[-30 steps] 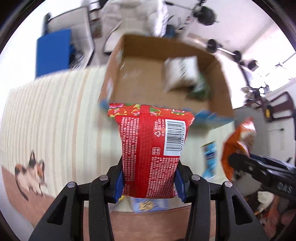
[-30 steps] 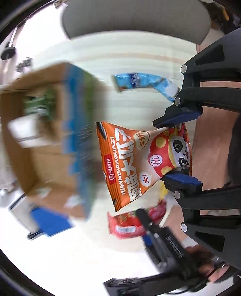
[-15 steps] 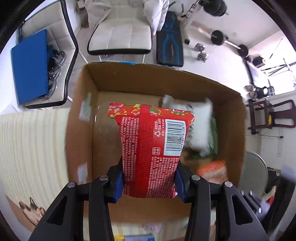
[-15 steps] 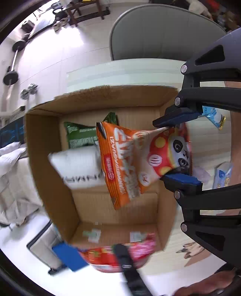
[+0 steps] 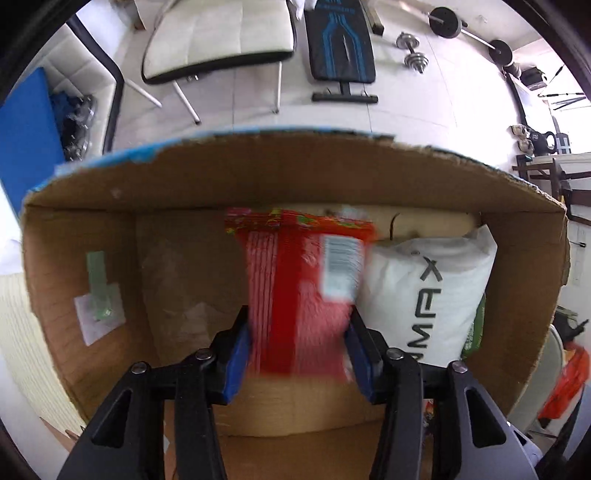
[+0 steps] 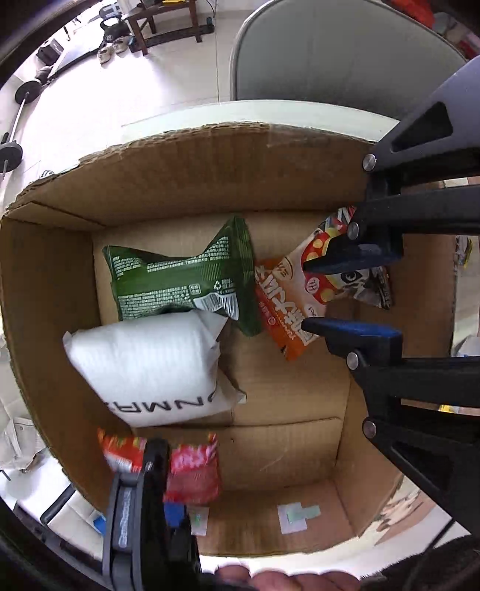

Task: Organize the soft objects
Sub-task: 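Lower both packs into the box and open both tools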

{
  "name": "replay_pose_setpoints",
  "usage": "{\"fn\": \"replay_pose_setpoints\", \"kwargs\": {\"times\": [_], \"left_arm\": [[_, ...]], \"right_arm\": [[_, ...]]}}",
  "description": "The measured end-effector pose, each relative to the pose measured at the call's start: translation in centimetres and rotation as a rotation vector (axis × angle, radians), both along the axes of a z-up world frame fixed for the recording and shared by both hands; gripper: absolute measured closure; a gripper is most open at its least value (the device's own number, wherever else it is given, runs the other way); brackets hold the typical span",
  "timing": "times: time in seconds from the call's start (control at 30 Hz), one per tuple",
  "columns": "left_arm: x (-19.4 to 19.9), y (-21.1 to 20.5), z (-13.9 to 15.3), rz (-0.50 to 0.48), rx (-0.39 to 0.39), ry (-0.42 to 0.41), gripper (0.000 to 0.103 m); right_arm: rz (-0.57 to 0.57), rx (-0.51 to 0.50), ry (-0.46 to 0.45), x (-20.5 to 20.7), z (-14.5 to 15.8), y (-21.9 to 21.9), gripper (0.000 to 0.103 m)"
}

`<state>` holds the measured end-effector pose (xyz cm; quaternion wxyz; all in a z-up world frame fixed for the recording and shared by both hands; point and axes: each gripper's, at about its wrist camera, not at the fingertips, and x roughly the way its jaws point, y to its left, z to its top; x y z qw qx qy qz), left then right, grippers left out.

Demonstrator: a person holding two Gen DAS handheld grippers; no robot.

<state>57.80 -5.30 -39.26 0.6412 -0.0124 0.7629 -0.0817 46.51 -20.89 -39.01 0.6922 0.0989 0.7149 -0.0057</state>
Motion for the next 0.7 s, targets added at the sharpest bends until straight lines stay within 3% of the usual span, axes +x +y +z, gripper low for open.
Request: {"fn": "replay_pose_setpoints", "kwargs": {"times": [0.07,0.1,0.2,0.27,0.4,0.6,0.7], "left_arm": [[0.2,0.3,0.7,0.015,-0.01,-0.017,0.031],[0.3,0.4,1.2,0.019,-0.011,-0.032,0.021],[-0.2,1.0,3.3,0.026,-0.021,-0.081,0.012],[-1.1,1.7,5.3,0.027,-0.017,-0.14,0.01],[-4.2,3.2,8.9,0.041,-0.012,-0.252,0.01],[-11.4,5.7,13.1,0.016,0.05,-0.389,0.01],[-15.8,7.3,14.3,-0.001,0.106,-0.445,0.009]], "right_arm": [[-0.007,0.011,0.007,0.0,0.7,0.0,0.067],[-0.008,0.011,0.008,0.1,0.7,0.1,0.056],[-0.008,0.007,-0.006,0.1,1.2,0.3,0.037],[-0.006,0.005,-0.028,-0.1,2.3,0.4,0.036],[0.018,-0.012,-0.083,-0.6,3.9,1.0,0.0],[0.079,-0.035,-0.211,-3.0,7.5,1.5,0.0],[0.108,-0.037,-0.327,-5.7,9.8,1.3,0.0]]}}
